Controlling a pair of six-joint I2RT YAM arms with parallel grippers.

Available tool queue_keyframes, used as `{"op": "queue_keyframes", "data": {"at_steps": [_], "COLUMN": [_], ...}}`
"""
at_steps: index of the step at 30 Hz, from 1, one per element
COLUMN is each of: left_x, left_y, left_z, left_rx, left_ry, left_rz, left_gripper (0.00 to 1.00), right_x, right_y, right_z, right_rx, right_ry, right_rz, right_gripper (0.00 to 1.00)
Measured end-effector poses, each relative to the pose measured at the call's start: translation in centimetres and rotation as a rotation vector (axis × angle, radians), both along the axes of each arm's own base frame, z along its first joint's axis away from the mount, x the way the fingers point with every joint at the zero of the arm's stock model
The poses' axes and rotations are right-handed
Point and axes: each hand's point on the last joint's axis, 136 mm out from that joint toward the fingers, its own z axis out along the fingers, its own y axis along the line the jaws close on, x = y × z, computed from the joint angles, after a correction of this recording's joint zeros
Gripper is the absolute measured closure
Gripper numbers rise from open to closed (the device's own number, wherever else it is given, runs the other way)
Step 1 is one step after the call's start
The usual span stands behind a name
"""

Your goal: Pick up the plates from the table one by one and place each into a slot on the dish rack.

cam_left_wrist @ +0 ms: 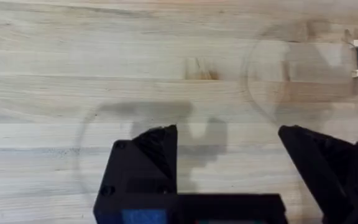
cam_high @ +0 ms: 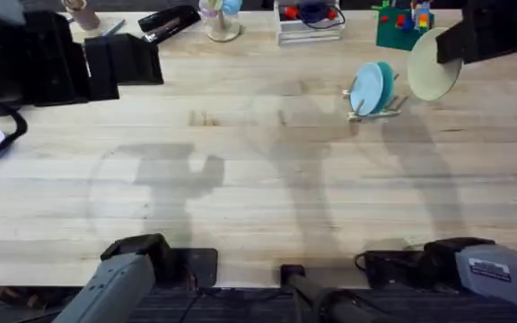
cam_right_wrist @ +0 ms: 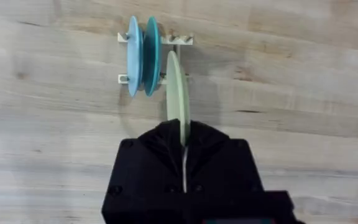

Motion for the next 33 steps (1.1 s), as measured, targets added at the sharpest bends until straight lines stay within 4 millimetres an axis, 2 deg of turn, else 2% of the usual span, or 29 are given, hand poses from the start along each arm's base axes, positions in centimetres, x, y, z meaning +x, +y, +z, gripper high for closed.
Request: {"op": "queue_keyframes", "data": {"at_steps": [14,24,33], "left_x": [0.0,0.0,0.0], "left_y": [0.0,0.0,0.0], "left_z": [0.0,0.0,0.0], "left_rx": [0.0,0.0,0.0], "left_ry": [0.0,0.001,0.001], "left_rz": [0.0,0.0,0.0], "left_gripper": [0.006,0.006,0.006], "right_x": [0.0,0.1,0.5], "right_y": [-0.2,-2.2,-1.8], "right_z": [0.0,0.1,-0.7], "right_rx": [-0.006,-0.005,0.01], "right_ry": [-0.001,-0.007,0.019], "right_rz": [-0.001,-0.065,-0.049], "right_gripper": [0.972,0.972,0.972]}}
